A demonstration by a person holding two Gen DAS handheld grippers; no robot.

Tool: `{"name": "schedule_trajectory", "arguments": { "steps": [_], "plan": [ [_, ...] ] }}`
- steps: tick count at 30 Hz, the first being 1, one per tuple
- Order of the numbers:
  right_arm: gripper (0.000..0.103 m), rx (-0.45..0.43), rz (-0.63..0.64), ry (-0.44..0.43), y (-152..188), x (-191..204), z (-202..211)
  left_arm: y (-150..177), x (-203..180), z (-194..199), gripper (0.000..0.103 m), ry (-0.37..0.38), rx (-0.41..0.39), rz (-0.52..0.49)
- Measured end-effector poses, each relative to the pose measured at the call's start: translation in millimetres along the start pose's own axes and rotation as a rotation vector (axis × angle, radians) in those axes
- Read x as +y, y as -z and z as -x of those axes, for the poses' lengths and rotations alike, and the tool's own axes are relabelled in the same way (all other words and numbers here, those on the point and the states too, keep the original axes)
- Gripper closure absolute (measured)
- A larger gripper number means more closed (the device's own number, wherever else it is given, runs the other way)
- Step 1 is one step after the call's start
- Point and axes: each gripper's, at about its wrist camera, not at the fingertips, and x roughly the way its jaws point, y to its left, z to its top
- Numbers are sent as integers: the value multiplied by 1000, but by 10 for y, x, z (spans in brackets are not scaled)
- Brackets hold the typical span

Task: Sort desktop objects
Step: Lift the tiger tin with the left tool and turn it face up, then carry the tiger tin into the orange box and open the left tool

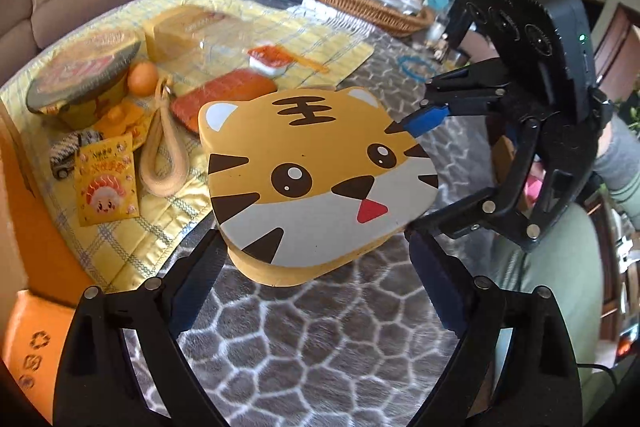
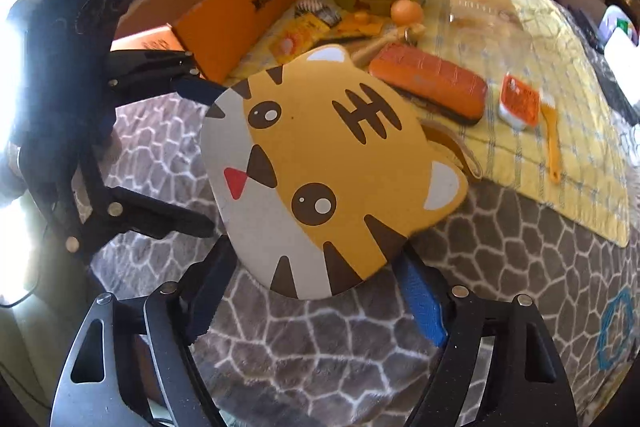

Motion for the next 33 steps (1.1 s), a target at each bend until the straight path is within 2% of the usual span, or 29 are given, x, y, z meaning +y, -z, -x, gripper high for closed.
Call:
{"name": "schedule_trajectory", "arguments": {
  "steps": [4, 8, 12, 16, 23, 28, 33],
  "plan": [
    [22, -30, 33, 18, -58, 117, 230, -91, -57, 302, 12, 18, -55, 13],
    [22, -93, 72, 47, -214, 334, 584, -187, -90, 774, 12, -5, -110, -1],
    [22, -182, 115, 38, -592, 588, 925, -200, 100, 1369, 12, -40, -168, 33],
    [22, -239, 170, -1, -1036, 855, 1009, -96, 433, 1890, 11, -96, -233, 109],
    [22, -222, 259, -93, -1875, 1382, 495, 287, 1193, 2391, 11, -159, -274, 273],
    [21, -144, 299, -110, -2190, 1592, -33, 471, 1590, 2277, 11, -170, -258, 348],
    [21, -37, 338, -62, -2293, 1639, -503, 550, 1868, 2059, 10, -112, -268, 416]
  ]
}}
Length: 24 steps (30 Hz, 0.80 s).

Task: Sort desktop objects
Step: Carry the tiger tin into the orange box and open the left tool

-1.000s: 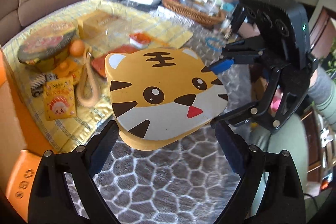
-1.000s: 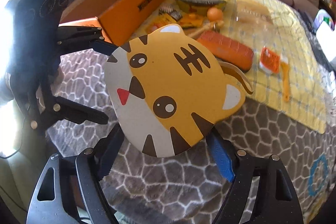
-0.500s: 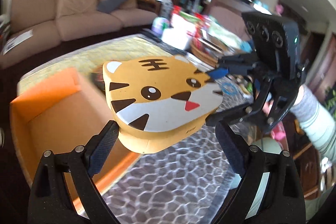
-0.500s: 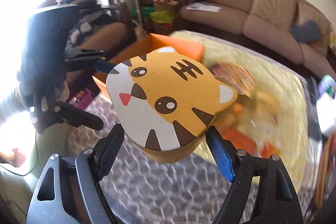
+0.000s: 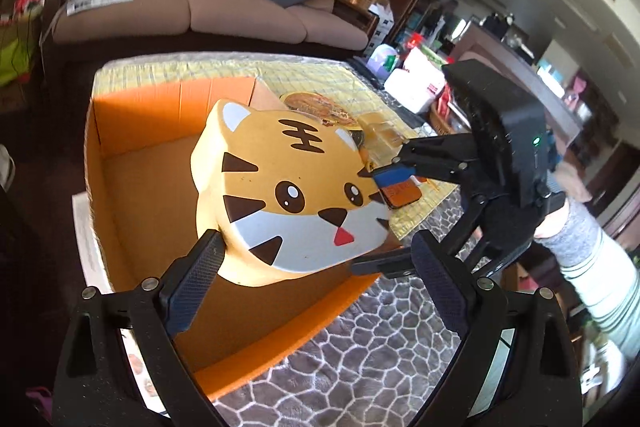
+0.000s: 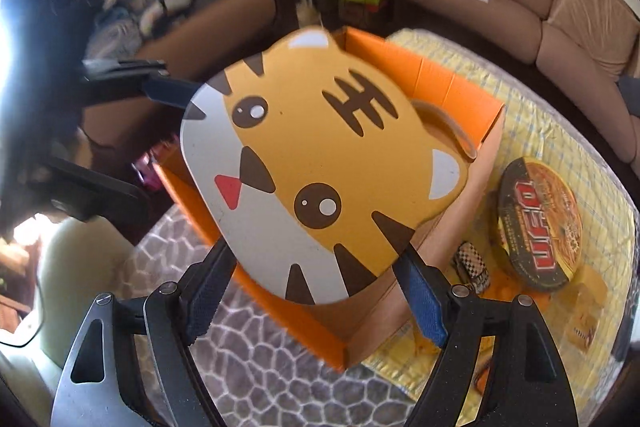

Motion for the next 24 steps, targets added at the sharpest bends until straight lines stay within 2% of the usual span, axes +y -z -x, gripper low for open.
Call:
{"name": "schedule_trajectory", "arguments": {
  "steps": [5, 10, 15, 20, 24],
  "plan": [
    [21, 61, -10, -10, 71, -152, -236, 135, 128, -166, 10, 3, 61, 22],
    [22, 98, -24, -12, 94, -243, -346, 233, 259, -397, 10, 24, 143, 99],
    [21, 114, -50, 22, 64, -279, -338, 336, 197, -540, 12, 21, 206, 90],
    [21, 70, -54, -10, 65, -220, -123, 296, 133, -528, 11, -2, 215, 78],
    [21, 13, -86, 20, 43, -265, 74, 200, 201, -484, 10, -24, 192, 122]
  ]
}}
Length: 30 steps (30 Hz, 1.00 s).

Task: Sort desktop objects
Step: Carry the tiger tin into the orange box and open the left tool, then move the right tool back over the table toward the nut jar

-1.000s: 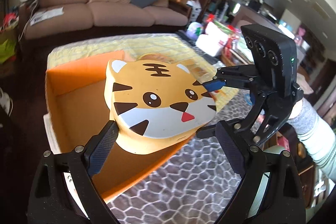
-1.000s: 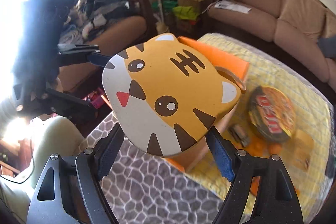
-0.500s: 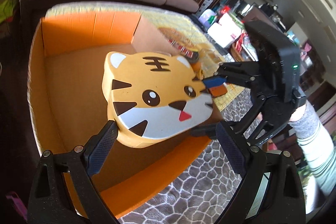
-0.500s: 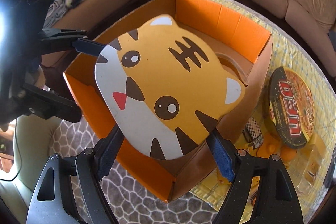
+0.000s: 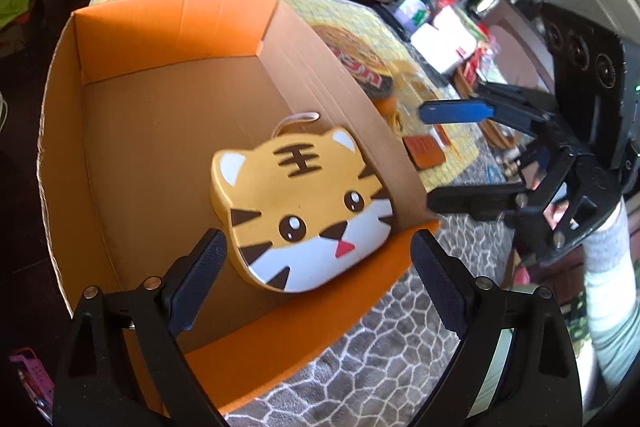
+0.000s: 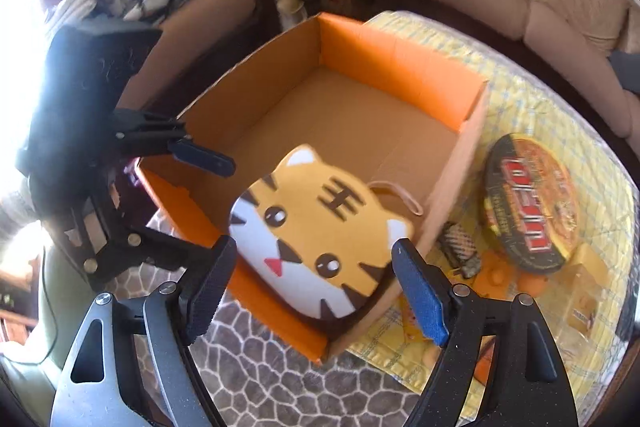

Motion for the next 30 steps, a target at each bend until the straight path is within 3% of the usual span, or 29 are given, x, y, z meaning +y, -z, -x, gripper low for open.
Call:
{"name": "schedule_trajectory", "arguments": {
  "steps": [5, 8, 11, 22, 30],
  "plan": [
    [21, -48, -183, 49, 27, -321, 126, -66, 76, -135, 10, -9, 28, 52],
    [21, -53, -328, 3, 173, -574, 78, -41, 67, -235, 10, -15, 62, 60],
    [21, -25, -389, -37, 322, -673, -38, -19, 40, -315, 8, -22, 82, 55],
    [23, 12, -364, -195, 449, -435, -293, -18, -8, -318, 4, -24, 86, 53],
    [24, -54, -367, -75, 488, -565, 121, -103, -276, 82, 0, -123, -10, -40]
  ]
}}
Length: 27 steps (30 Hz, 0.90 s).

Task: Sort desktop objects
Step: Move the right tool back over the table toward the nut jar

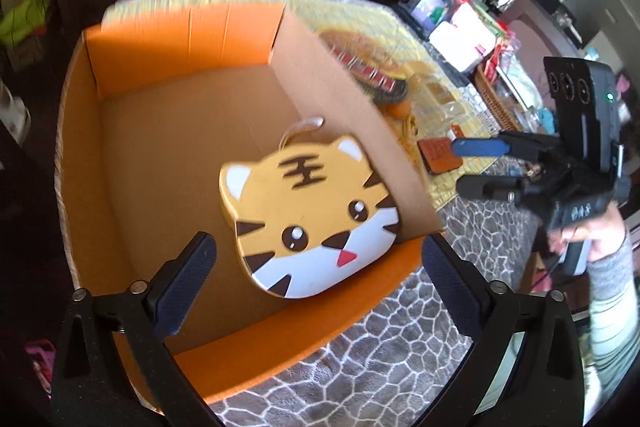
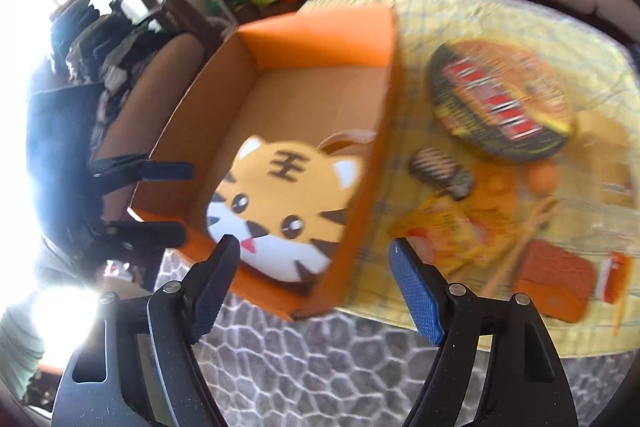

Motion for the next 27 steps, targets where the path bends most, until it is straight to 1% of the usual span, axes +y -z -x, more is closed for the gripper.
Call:
{"name": "schedule_trajectory", "arguments": {
  "steps": [2, 5, 9, 11, 19, 24, 27],
  "plan": [
    [22, -33, 5, 61, 24, -90, 195, -26, -126, 93, 0, -8, -25, -42],
    [20, -76, -21, 119, 88, -280, 467, -73, -327, 121, 0, -9, -44, -80],
    [20, -123, -87, 159, 185, -575, 751, -185, -620, 41, 0, 1, -44, -112],
    [20, -142, -118, 168, 242, -715, 859, -248, -708, -9, 0, 10, -40, -113],
    [19, -195, -223, 182, 476, -1279, 1101, -683, -878, -330, 0, 58, -24, -15],
    [19, -218, -296, 194, 530, -1682, 1105, -988, -1069, -649, 0, 97, -8, 16],
    [19, -220, -311, 236, 503, -1907, 1040, -1149, -1173, -888, 0, 98, 0, 50]
  ]
}}
